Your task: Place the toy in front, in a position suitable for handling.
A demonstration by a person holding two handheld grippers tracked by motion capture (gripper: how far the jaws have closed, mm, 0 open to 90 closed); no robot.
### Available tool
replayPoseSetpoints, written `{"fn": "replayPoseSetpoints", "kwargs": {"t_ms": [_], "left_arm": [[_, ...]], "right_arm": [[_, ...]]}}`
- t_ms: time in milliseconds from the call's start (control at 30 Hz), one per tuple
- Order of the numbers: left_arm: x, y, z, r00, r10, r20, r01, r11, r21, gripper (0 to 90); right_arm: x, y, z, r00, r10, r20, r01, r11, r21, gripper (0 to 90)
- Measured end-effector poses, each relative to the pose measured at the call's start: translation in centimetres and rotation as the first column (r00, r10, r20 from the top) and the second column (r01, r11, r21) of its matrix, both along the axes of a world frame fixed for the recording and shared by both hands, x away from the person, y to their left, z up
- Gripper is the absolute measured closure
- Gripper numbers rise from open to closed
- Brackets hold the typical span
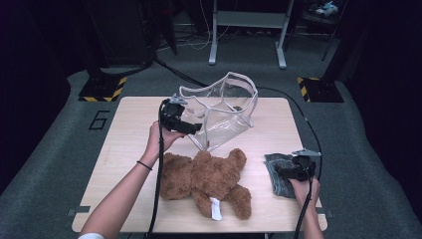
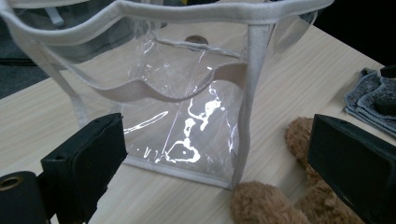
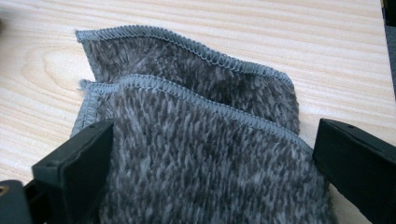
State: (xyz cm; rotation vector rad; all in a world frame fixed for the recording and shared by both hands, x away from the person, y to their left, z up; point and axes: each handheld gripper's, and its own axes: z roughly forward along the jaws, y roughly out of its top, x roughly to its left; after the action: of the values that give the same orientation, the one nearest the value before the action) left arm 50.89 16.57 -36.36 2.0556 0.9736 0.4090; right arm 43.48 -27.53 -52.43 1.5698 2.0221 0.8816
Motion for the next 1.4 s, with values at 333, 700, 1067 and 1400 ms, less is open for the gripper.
{"fn": "replayPoseSetpoints", "kwargs": {"t_ms": [333, 700, 1067, 1400], "left_arm": [[0.8, -2.3, -0.5, 0.9987, -0.05, 0.007, 0.05, 0.9986, 0.014, 28.1], [1.4, -3.6, -0.5, 0.9977, -0.066, -0.016, 0.067, 0.9954, 0.068, 59.2], [2.1, -3.7, -0.9, 0.9958, -0.092, -0.004, 0.092, 0.9929, 0.076, 83.3], [3.0, -1.6, -1.0, 0.9989, -0.046, -0.002, 0.046, 0.9973, 0.057, 84.4]], "right_arm": [[0.0, 0.0, 0.0, 1.0, -0.006, -0.002, 0.006, 1.0, 0.002, 1.0], [0.0, 0.0, 0.0, 1.0, -0.005, 0.002, 0.005, 1.0, -0.002, 1.2], [0.0, 0.0, 0.0, 1.0, -0.007, 0.003, 0.007, 1.0, -0.002, 1.5], [0.0, 0.0, 0.0, 1.0, -0.008, 0.004, 0.008, 1.0, -0.002, 1.6]]}}
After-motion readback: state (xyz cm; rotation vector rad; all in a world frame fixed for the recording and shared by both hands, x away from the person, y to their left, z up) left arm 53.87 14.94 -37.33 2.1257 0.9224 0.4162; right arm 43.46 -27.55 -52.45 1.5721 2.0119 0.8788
